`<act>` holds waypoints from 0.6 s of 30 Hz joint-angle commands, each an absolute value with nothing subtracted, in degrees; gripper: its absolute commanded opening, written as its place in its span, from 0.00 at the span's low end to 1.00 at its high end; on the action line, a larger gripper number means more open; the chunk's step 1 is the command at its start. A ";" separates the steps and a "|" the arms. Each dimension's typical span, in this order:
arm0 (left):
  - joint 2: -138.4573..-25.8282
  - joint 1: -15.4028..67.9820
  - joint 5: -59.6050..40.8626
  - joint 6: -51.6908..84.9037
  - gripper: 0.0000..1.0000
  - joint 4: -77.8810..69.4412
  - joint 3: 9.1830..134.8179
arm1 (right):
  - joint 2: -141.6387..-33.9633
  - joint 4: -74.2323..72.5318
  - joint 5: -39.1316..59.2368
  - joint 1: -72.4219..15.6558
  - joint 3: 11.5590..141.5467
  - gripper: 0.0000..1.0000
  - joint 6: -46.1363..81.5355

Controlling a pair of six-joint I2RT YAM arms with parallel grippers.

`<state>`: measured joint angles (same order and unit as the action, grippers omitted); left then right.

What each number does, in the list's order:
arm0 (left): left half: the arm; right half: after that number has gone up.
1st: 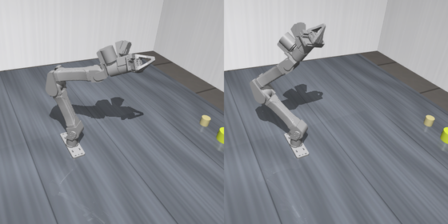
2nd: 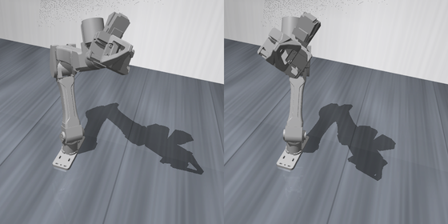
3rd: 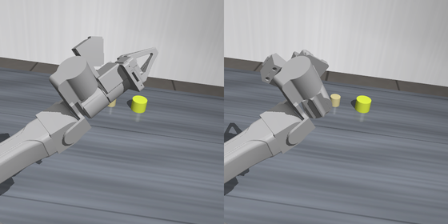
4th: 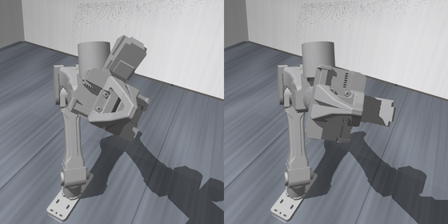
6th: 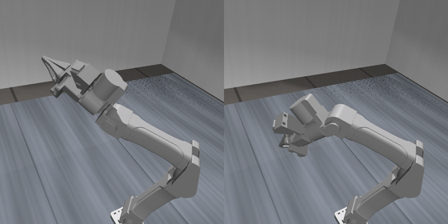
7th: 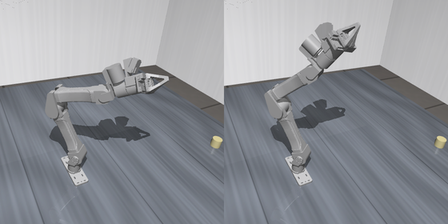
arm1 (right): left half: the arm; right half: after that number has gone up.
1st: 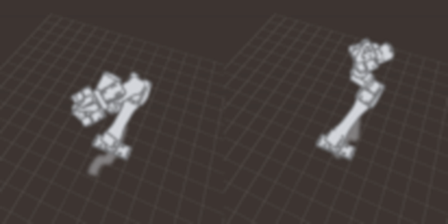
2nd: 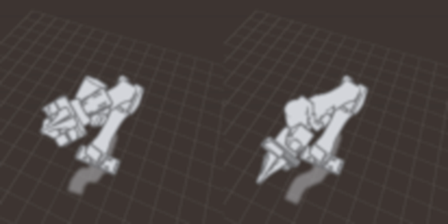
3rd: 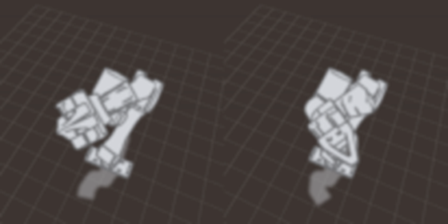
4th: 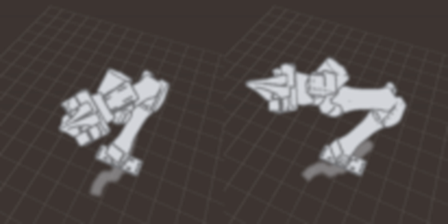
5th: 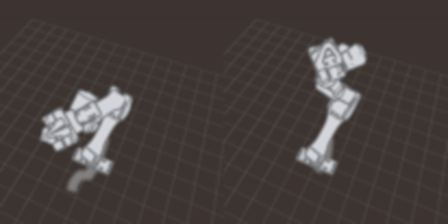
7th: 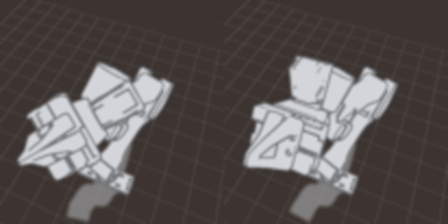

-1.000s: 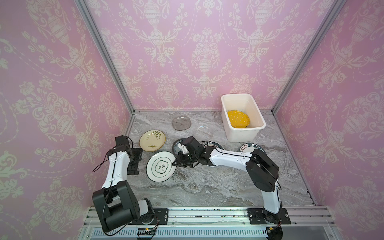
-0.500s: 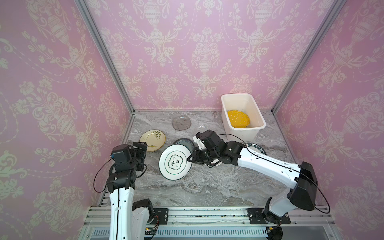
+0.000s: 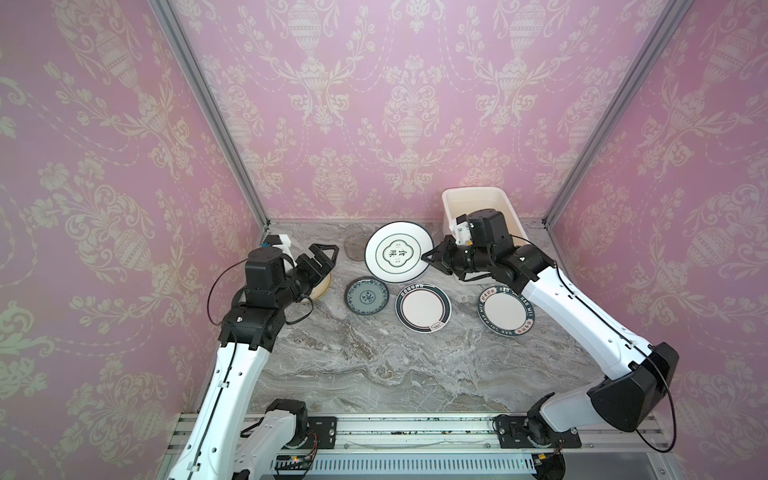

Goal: Place the plates into the plastic bin on the countertop
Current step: 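Carry the white plate toward the bin with the right gripper while the left withdraws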

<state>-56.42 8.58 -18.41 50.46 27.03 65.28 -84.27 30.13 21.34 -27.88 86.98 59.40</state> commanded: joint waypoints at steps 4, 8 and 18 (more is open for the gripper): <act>-69.51 17.82 -12.44 34.02 0.99 22.91 77.38 | -87.52 18.99 25.80 -18.24 90.30 0.01 66.86; -77.08 22.46 -10.87 27.25 0.99 20.70 82.73 | -90.33 15.86 25.49 -12.51 91.21 0.00 68.63; -88.51 31.26 -13.62 13.47 0.99 17.27 88.72 | -97.72 15.70 19.27 -1.50 93.19 0.00 72.50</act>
